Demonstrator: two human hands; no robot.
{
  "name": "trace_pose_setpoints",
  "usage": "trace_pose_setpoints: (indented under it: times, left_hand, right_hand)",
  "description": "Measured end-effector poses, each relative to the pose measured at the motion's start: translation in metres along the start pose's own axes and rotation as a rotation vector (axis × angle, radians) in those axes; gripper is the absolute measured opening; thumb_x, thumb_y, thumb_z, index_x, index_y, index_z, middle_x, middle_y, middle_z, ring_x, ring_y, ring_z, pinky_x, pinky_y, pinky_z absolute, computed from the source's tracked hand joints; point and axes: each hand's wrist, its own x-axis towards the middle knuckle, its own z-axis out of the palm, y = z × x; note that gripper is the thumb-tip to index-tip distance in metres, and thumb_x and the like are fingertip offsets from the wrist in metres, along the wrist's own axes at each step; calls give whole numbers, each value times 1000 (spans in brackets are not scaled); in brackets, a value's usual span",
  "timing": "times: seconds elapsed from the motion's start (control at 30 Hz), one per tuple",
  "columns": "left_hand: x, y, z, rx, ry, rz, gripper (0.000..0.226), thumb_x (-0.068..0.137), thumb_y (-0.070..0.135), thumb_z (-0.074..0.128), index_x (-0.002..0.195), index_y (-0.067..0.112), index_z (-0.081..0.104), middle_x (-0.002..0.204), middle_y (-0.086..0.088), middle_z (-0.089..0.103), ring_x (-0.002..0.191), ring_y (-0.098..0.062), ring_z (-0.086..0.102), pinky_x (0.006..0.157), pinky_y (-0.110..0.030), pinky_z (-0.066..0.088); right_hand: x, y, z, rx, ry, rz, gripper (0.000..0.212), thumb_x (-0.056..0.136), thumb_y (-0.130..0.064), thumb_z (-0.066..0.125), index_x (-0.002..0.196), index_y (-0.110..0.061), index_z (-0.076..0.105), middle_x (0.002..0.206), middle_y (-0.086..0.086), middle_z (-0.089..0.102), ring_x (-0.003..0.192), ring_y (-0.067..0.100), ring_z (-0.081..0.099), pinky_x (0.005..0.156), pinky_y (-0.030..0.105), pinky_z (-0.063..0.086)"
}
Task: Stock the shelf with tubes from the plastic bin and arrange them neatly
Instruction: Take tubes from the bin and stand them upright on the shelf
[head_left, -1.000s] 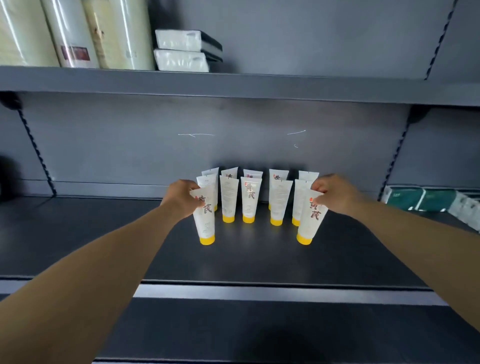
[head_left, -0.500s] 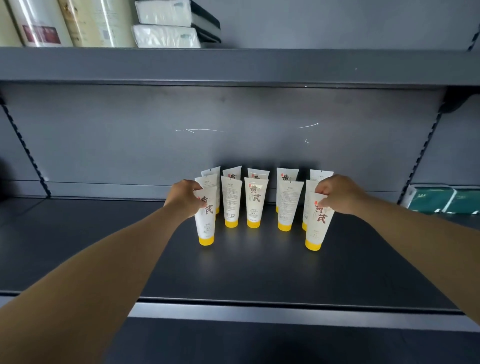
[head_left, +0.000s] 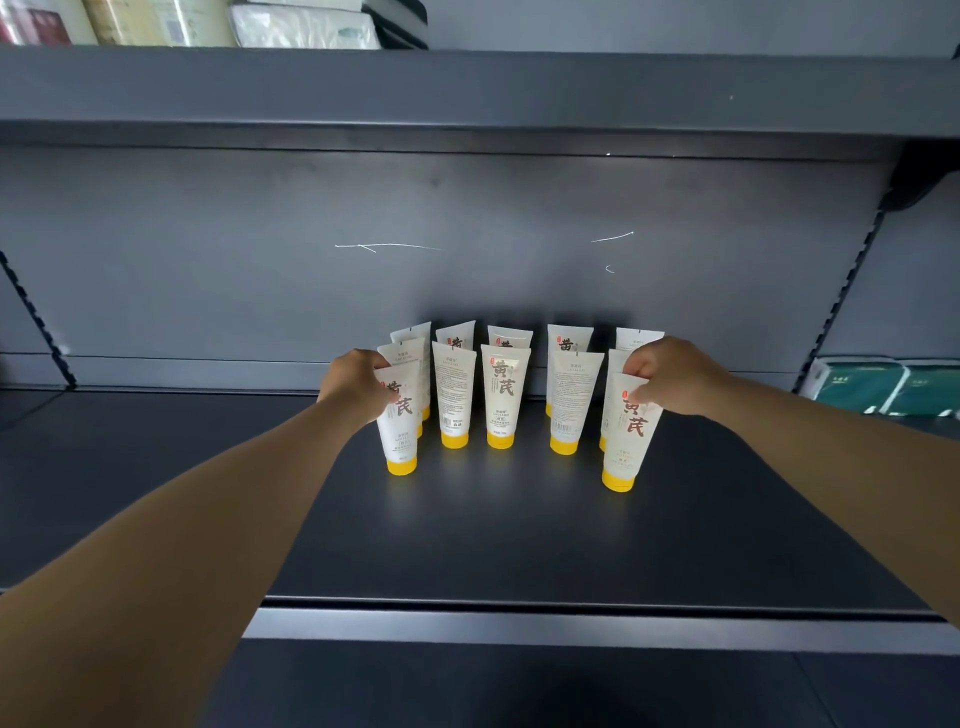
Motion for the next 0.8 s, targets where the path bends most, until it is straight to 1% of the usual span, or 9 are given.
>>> trace_pose_setpoints:
  times: [0.07,0.2,0.33,0.57,0.7,0.8]
  left_hand:
    - [0,0,0,17,0,9,43,81,11,69,123,13,57,121,-8,60,104,-27,58,69,-28,43]
    - [-1,0,-1,47,-14,26,44,81,11,68,124,14,57,122,-9,60,101,-27,59,70,-28,45]
    - [-1,-1,-1,63,-11,30,44,81,10,69,124,14,57,123,-9,60,101,-26,58,69,-28,46]
    - [-1,-1,0,70,-9,36,44,81,10,68,124,13,57,122,-10,60,100,-28,59,69,-29,46]
    - [0,0,-2,79,-9,39,43,80,9,69,121,12,60,120,-10,62,100,-29,60,74,-31,50]
    - [0,1,-4,75,0,39,39,80,9,70,118,12,62,119,-10,62,97,-28,60,78,-32,52]
  right_hand:
    - [0,1,-1,-5,-19,3,28,81,-7,70,109,-7,67,113,9,68,95,22,64,69,25,46]
    - [-3,0,-3,-17,-31,-7,31,81,-10,71,112,-7,66,116,9,66,99,23,64,74,26,48]
    - [-5,-1,-2,-26,-39,-9,32,83,-11,70,114,-5,65,119,11,65,100,24,64,70,25,46]
    - [-5,-2,-3,-5,-30,2,31,81,-9,71,112,-6,65,116,11,67,98,23,64,71,26,47]
    - [-5,-2,-3,-28,-29,-6,31,82,-10,71,112,-6,65,117,10,66,97,23,65,67,23,49]
    - [-5,-2,-4,-24,-24,-9,30,81,-10,72,110,-6,65,117,11,67,97,23,65,70,25,50]
